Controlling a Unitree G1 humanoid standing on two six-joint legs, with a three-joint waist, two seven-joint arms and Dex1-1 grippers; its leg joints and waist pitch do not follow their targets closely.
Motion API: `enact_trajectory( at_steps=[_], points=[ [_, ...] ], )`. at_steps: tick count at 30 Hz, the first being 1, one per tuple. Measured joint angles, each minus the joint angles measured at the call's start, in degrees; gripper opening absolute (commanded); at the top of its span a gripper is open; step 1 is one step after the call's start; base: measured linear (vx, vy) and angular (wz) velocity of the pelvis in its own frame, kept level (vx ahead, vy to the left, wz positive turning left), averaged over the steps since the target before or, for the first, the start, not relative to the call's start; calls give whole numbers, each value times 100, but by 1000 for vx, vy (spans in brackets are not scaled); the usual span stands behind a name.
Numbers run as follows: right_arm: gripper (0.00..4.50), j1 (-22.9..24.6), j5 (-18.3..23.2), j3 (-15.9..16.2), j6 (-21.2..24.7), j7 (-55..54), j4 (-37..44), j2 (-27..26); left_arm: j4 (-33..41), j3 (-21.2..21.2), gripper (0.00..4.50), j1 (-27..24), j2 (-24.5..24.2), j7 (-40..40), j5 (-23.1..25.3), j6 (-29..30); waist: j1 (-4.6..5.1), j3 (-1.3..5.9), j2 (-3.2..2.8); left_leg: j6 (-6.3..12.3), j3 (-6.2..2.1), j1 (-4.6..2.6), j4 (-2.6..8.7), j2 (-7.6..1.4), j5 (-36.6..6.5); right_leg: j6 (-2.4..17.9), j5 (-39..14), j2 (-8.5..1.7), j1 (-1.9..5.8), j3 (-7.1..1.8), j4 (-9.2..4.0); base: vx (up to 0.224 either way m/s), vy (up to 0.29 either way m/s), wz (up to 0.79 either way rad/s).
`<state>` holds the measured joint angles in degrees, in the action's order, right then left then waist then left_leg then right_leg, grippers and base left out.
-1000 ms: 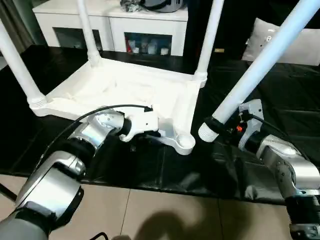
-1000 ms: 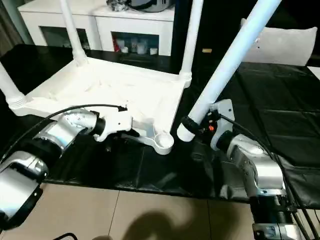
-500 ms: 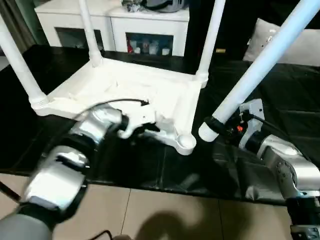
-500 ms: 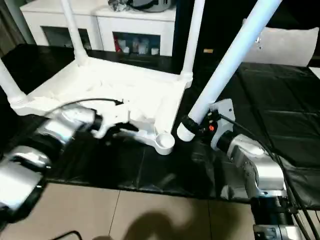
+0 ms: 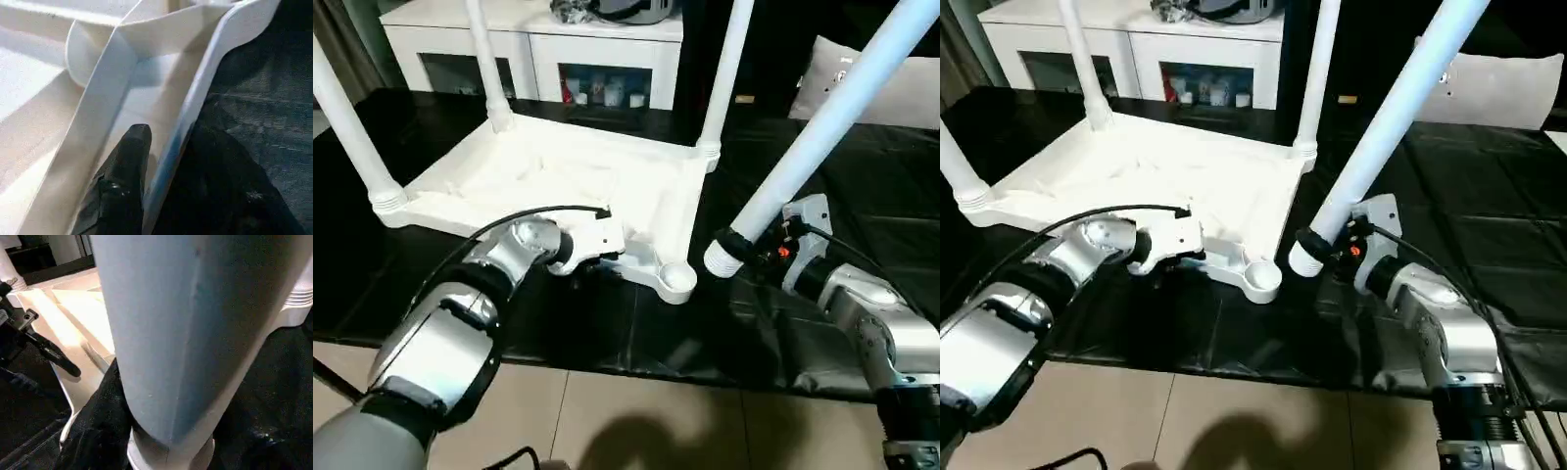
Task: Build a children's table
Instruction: Move table base
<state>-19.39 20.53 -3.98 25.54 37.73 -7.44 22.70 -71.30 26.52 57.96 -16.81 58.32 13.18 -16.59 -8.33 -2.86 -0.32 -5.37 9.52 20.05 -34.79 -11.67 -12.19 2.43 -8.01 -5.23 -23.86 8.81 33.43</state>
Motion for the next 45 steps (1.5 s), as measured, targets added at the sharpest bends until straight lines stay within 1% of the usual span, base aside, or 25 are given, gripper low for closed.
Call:
enact_trajectory(
  at_steps=[3,8,9,12,14,16,19,21,23,25,27,29,31,34,35,36,39,42,45],
  points=[
    [189,0,-24,6,-3,21,0,0,6,75,125,163,-47,403,99,-22,6,0,0,2,1,-2,1,0,-1,0,0,0,1,-2,-2,0,0,0],
    [189,38,-70,69,-18,27,0,39,49,248,80,237,-175,806,343,-251,16,1,-1,3,1,-7,7,0,-2,0,-2,0,1,-4,-2,0,0,0],
    [189,52,-80,83,-18,28,0,39,65,258,80,243,-190,878,358,-248,17,1,-2,3,1,-7,7,0,-1,0,-1,0,1,-4,-2,0,0,0],
    [189,89,-91,117,-18,37,0,38,68,256,45,275,-197,1071,406,-132,17,2,-4,3,2,-10,6,0,-1,1,-1,0,3,-4,-2,0,0,0],
    [189,122,-95,121,-22,44,1,37,88,246,43,299,-188,1203,406,31,17,3,-5,2,2,-16,6,0,-1,1,-1,0,9,-4,-2,0,0,0],
    [189,158,-97,152,-24,49,1,37,94,244,25,323,-170,1255,417,181,31,9,-15,4,5,-18,6,1,-2,1,-1,0,9,-8,-2,0,0,0],
    [189,158,-98,198,-24,49,1,31,114,214,15,321,-110,1238,448,368,26,27,-41,5,5,-22,5,1,-3,1,-1,-1,13,-9,-3,0,0,0],
    [189,158,-97,224,-24,49,1,-14,120,107,7,299,-32,1224,438,671,26,44,-68,7,10,-33,3,4,-3,1,0,-4,21,-11,-3,0,0,0],
    [189,156,-97,228,-24,50,0,-23,124,1,5,266,66,1134,360,918,28,47,-72,7,14,-52,4,5,-3,1,-1,-5,38,-10,-3,0,0,0],
    [189,136,-94,227,-24,46,0,-29,132,-196,5,207,222,909,194,1236,44,47,-72,6,16,-77,6,5,-3,0,0,-5,60,-7,-13,0,0,0],
    [189,121,-90,227,-23,39,0,-71,137,-443,5,119,386,554,-31,1594,80,47,-72,7,17,-102,11,5,-5,-1,1,-4,85,0,-27,0,0,0],
    [189,103,-89,227,-22,32,0,-104,148,-611,5,86,476,325,-215,1835,125,46,-70,8,15,-100,12,3,-5,-2,2,-5,86,9,-38,0,0,0],
    [189,101,-89,227,-21,28,-1,-122,225,-775,5,25,517,109,-326,2078,193,48,-66,11,12,-100,12,3,-8,-5,3,-5,86,10,-39,0,0,0],
    [189,92,-90,230,-19,26,-13,-129,561,-930,1,-195,515,-4,-368,2226,213,48,-65,11,14,-99,27,3,-7,-5,2,-4,82,14,-44,0,0,0],
    [189,81,-90,232,-18,26,-18,-133,734,-950,0,-313,493,33,-401,2177,208,48,-66,11,12,-99,32,2,-7,-6,2,-4,81,15,-46,0,0,0],
    [189,52,-90,236,-16,26,-23,-145,1035,-954,0,-540,435,126,-436,2039,202,49,-66,12,11,-97,35,1,-7,-8,-1,-4,79,14,-46,0,0,0],
    [189,-22,-92,249,-10,28,-28,-170,1686,-767,0,-1014,243,404,-430,1511,168,49,-65,16,8,-92,38,-2,-10,-13,-11,-5,78,16,-47,0,0,0],
    [189,-61,-92,275,-9,35,-27,-176,1921,-581,0,-1194,90,442,-346,909,135,51,-63,15,8,-93,38,-1,-12,-13,-12,-7,79,15,-47,0,0,0],
    [189,-61,-91,282,-5,82,-26,-175,2024,-628,0,-1304,79,371,-345,809,91,51,-63,14,10,-96,37,0,-11,-13,-11,-9,80,15,-46,0,0,0]
  ],
)
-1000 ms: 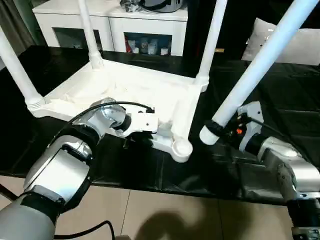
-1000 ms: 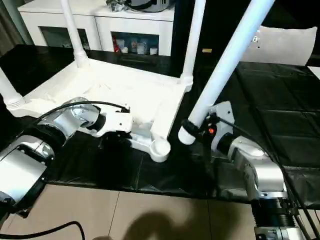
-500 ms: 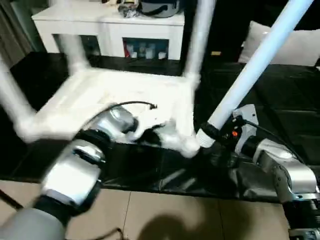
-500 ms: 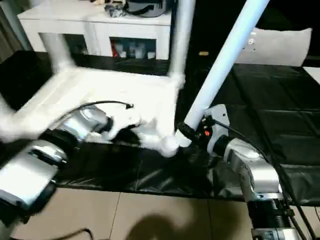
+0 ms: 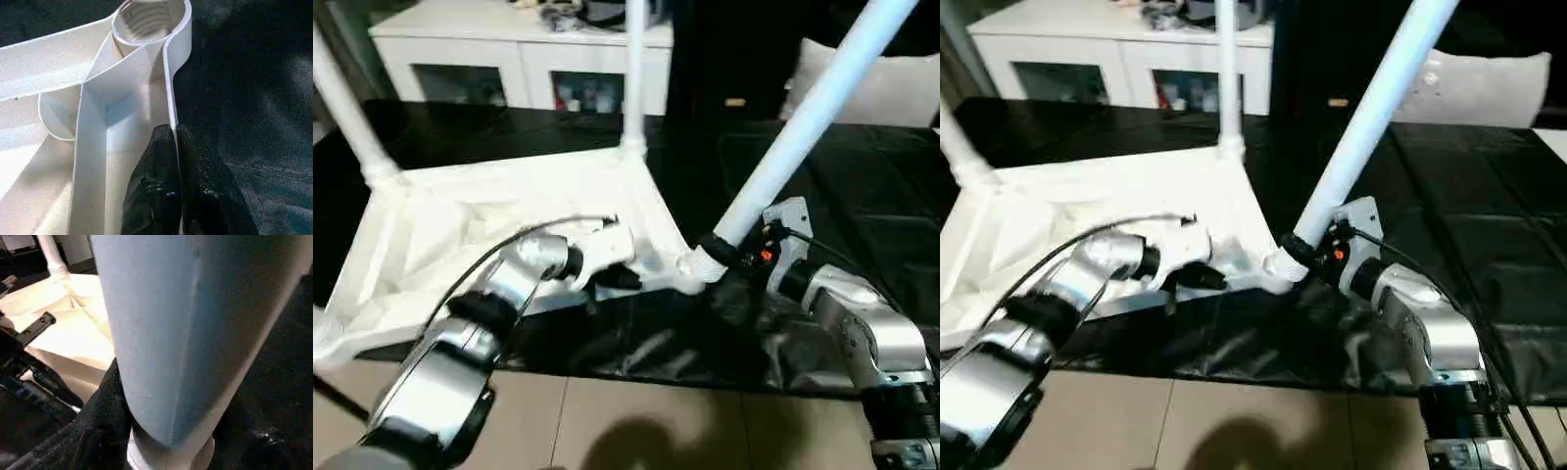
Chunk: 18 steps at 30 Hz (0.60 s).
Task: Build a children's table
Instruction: Move table base
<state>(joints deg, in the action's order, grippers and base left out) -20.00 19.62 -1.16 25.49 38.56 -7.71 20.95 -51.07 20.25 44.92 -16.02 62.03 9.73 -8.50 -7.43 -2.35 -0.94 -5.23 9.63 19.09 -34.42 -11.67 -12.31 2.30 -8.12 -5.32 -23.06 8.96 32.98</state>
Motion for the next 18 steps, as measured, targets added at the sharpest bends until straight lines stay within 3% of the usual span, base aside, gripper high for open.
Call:
enact_trajectory(
  at_steps=[9,10,18],
  points=[
    [189,0,83,175,151,350,240,64,570,59,0,-287,-151,-40,68,81,-6,0,0,-1,1,-2,13,0,0,-5,-5,1,-3,-2,0,0,0,0],
    [189,0,82,175,151,349,240,64,568,33,27,-295,-139,-98,63,83,-10,0,0,-1,1,-2,13,0,0,-5,-5,1,-3,-3,0,0,0,0],
    [189,0,79,210,153,376,239,41,286,-186,89,-407,12,-221,-168,221,-65,1,-1,-1,3,-2,10,1,0,-4,-4,0,-3,-4,-1,0,0,0]
  ],
)
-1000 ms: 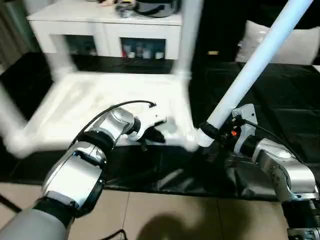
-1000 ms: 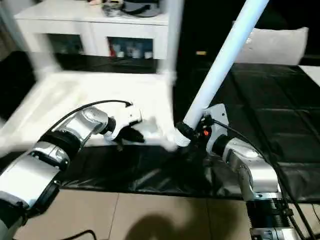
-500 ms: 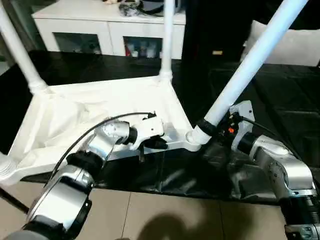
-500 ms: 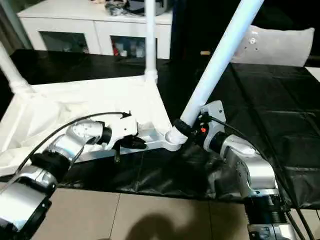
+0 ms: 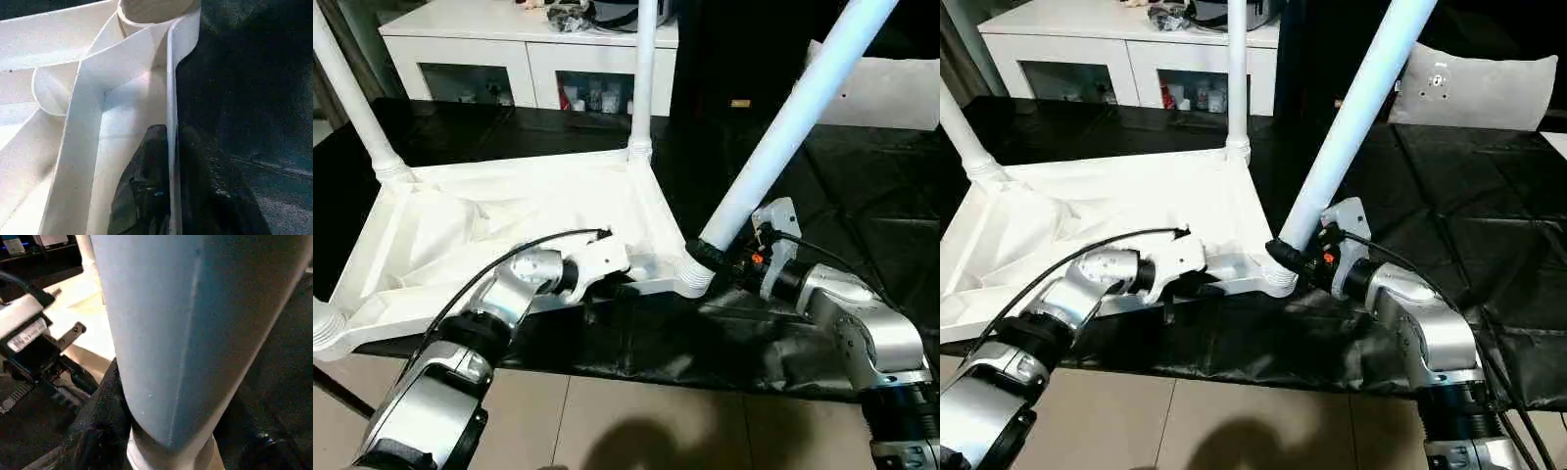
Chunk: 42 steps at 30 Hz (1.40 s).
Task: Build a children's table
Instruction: Move table base
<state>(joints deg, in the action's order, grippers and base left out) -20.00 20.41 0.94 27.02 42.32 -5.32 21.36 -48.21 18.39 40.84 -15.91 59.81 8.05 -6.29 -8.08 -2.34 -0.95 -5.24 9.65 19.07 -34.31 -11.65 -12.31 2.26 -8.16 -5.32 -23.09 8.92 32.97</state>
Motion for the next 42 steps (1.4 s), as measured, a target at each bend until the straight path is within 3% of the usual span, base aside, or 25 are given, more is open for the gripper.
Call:
enact_trajectory(
  at_steps=[19,28,30,42],
  points=[
    [189,1,1,12,35,64,4,21,-778,-156,91,261,176,110,-147,-546,-11,2,-4,0,-1,2,0,2,0,-1,1,0,1,2,-6,0,0,0],
    [189,1,0,10,35,66,9,37,-791,-53,91,285,133,123,-6,-779,-5,1,-3,0,-2,2,2,1,0,-1,1,0,1,3,-6,0,0,0],
    [189,1,0,10,35,67,11,37,-792,-54,126,289,132,124,-6,-780,-5,1,-3,0,-1,3,2,1,0,-1,1,0,1,3,-7,0,0,0],
    [189,1,0,10,34,69,11,48,-926,-136,138,421,153,30,0,-882,0,1,-3,2,-2,17,14,1,-2,-1,0,1,-5,5,-26,0,0,0]
  ],
)
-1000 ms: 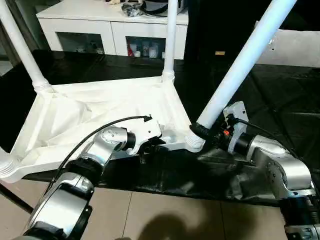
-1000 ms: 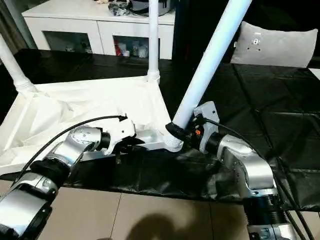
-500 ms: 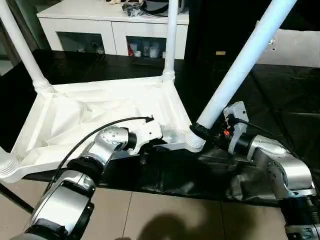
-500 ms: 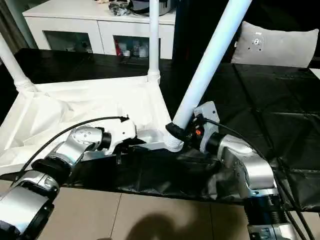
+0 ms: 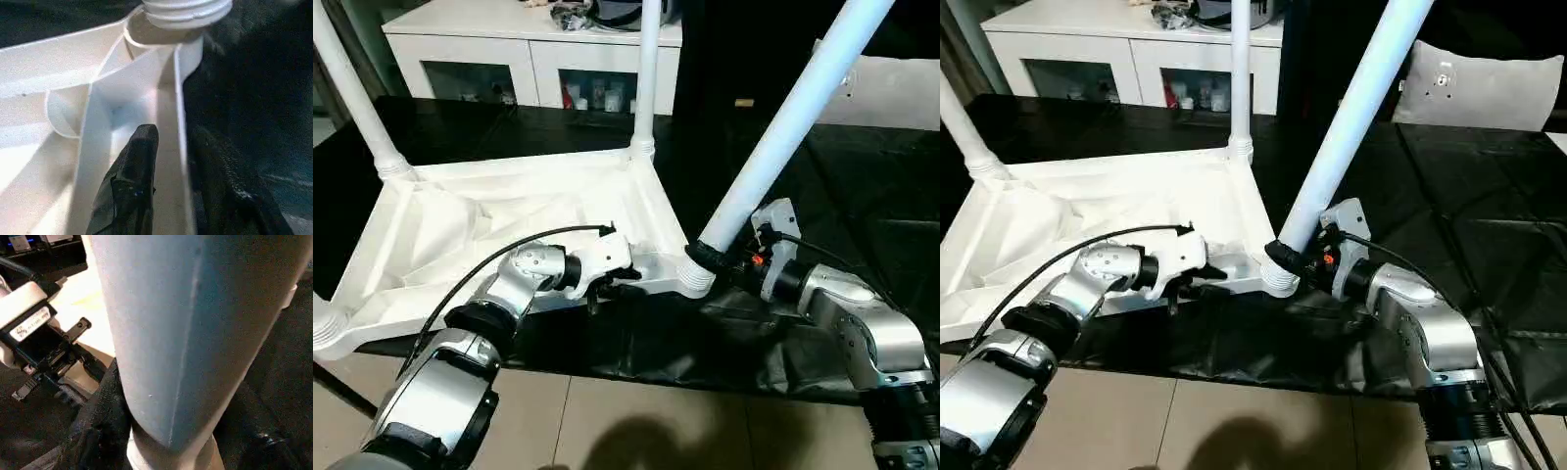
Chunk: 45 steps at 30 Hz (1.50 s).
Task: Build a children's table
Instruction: Move table base, then insert table leg to table base
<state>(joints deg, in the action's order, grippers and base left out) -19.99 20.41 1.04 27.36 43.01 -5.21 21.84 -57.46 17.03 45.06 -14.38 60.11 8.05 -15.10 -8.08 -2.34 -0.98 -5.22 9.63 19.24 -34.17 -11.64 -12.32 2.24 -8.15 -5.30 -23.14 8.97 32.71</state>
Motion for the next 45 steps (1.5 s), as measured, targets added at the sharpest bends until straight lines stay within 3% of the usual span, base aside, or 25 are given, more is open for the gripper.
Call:
enact_trajectory(
  at_steps=[13,24,28,45],
  points=[
    [189,0,-4,0,-2,4,0,37,-210,31,138,90,29,-194,122,8,14,0,0,0,2,-9,4,0,0,-2,1,0,1,-1,0,0,0,0],
    [189,0,-5,3,-2,5,0,37,-305,29,22,98,42,-192,145,-29,22,0,0,0,3,-10,4,0,0,-2,1,0,2,-1,-1,0,0,0],
    [189,0,-5,3,-2,4,0,35,-305,32,2,100,42,-162,167,-13,23,0,0,0,3,-12,4,1,0,-2,2,0,3,-1,-1,0,0,0],
    [189,0,-4,5,6,42,3,71,-151,68,0,3,-36,-65,176,-200,41,0,1,0,2,-9,17,1,0,-3,1,1,2,1,-13,0,0,0]
  ],
)
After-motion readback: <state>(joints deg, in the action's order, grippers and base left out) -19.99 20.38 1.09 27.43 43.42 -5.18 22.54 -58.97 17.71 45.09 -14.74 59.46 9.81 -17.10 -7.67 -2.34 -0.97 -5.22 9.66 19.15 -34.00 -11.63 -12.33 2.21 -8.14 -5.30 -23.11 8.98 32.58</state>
